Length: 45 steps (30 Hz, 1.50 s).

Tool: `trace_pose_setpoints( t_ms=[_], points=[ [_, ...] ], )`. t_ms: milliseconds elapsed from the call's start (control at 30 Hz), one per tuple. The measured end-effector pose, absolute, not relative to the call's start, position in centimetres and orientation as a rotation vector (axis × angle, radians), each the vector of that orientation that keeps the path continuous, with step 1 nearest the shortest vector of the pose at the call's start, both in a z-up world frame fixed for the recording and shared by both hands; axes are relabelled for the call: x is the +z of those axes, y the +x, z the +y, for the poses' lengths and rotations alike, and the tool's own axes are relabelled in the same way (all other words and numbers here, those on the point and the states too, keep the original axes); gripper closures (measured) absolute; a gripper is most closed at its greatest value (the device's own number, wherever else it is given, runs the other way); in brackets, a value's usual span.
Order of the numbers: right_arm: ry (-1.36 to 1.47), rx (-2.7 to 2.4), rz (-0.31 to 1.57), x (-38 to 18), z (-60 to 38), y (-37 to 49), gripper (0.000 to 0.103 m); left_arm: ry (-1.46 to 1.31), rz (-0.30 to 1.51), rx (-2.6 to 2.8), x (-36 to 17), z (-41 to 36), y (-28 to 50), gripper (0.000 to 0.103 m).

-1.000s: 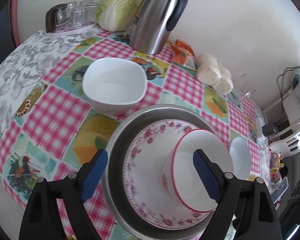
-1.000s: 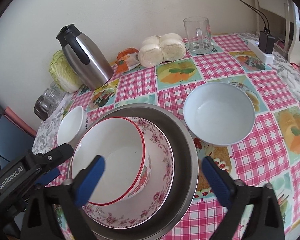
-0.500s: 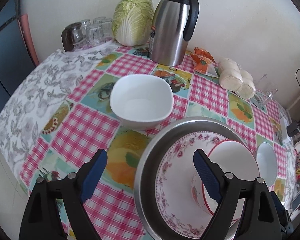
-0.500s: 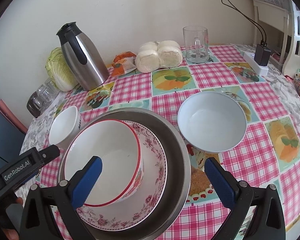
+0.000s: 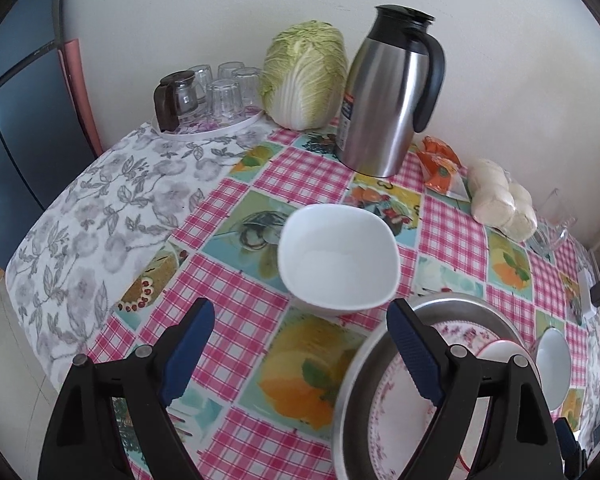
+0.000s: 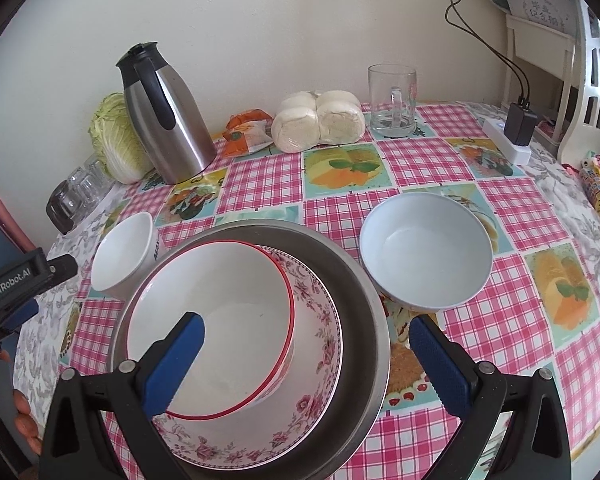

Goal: Organize plates and bowls
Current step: 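Move both tools toward the white square bowl, then close both tools on the white square bowl's rim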

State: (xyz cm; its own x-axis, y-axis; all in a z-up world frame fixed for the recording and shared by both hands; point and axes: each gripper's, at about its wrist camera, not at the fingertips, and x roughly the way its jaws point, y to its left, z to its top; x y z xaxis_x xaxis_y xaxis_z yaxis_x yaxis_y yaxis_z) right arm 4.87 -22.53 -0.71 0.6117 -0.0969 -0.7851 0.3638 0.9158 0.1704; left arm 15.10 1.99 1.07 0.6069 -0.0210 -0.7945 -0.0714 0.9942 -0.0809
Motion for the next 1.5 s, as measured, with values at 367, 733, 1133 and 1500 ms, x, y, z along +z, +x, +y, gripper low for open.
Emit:
trace_pose_setpoints(
  t_ms=[367,733,1133,1500],
  points=[
    [0.308,-0.348,0.891,0.3,-22.9,5.4,0.0,-0.206,0.954,0.085,-1.1,7.8,16.9,0.015],
    [0.276,-0.352,0.887,4.2,-21.9,8.2,0.0,-0.313,0.947,0.081,-2.3,10.7,17.7,0.014],
    [0.154,-0.328,0.882,7.5,-18.3,12.8,0.0,-0.441,0.859,0.083,-3.0,13.9,18.2,0.001],
    [0.092,-0.196,0.988,6.0,-13.6,17.5,0.0,-0.588,0.923,0.03,-5.0,16.1,18.7,0.001]
  ],
)
